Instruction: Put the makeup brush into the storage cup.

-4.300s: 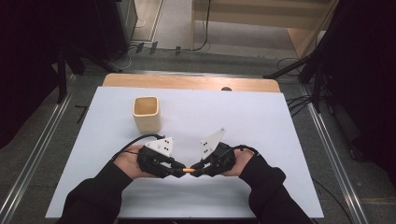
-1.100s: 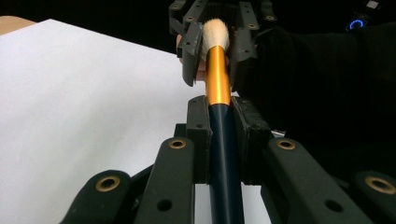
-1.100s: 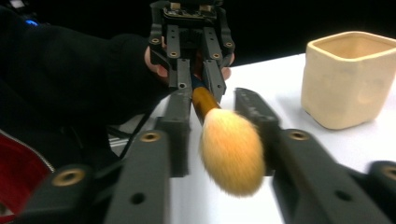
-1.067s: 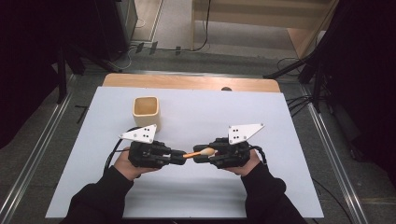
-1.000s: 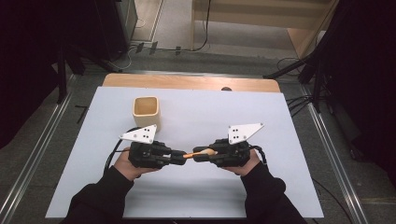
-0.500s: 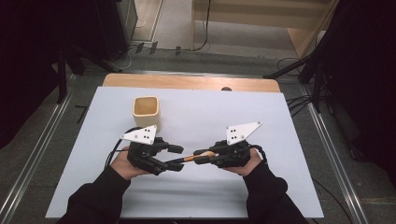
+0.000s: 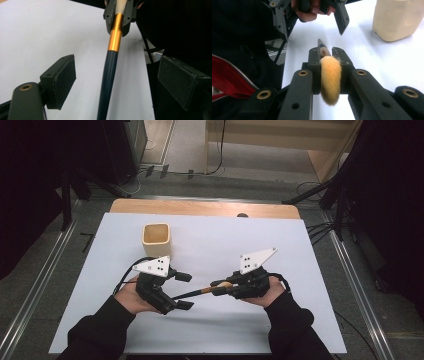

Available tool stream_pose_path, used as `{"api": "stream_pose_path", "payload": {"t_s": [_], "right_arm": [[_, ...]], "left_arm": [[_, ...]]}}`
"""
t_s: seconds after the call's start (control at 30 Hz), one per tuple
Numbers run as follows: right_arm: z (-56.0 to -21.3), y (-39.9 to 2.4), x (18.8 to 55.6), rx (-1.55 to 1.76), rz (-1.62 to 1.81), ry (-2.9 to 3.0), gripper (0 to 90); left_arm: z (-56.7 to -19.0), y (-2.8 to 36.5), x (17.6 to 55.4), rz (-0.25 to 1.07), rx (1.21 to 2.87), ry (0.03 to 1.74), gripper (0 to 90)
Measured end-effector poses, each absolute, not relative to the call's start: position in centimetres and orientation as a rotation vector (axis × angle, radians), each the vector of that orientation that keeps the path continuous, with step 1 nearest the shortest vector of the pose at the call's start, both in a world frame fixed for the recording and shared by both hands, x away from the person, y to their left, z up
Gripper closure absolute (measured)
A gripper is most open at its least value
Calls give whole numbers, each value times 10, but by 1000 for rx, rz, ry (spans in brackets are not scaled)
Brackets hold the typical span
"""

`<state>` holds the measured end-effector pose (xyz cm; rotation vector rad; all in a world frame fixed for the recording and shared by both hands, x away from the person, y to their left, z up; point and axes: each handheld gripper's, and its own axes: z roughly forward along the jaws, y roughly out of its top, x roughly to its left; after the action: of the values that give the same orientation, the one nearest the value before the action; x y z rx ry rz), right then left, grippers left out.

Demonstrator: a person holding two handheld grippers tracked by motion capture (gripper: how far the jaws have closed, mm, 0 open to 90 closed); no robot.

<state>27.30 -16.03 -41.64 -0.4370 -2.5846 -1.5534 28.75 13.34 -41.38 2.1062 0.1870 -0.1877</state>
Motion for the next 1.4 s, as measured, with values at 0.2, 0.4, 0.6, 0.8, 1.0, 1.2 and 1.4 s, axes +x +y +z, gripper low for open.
{"api": "stream_pose_path", "payload": {"t_s": [0.2,0.4,0.6,0.8,1.0,1.2,1.4], "right_arm": [[-417,-155,274,-434,-1524,-2599,794],[-416,-150,273,-419,-1503,-2606,793],[-415,-145,273,-407,-1484,-2608,794],[-415,-140,272,-392,-1470,-2615,793],[-416,-139,272,-389,-1464,-2614,793],[-416,-138,273,-403,-1455,-2610,793],[-416,-139,274,-409,-1456,-2601,789]], "left_arm": [[-417,127,287,-169,2162,181,216],[-415,122,286,-165,2180,172,323],[-419,115,284,-161,2252,149,445],[-422,110,282,-145,2299,126,555],[-420,111,283,-128,2295,141,676],[-419,113,284,-126,2300,111,755],[-419,111,282,-119,2305,88,787]]}}
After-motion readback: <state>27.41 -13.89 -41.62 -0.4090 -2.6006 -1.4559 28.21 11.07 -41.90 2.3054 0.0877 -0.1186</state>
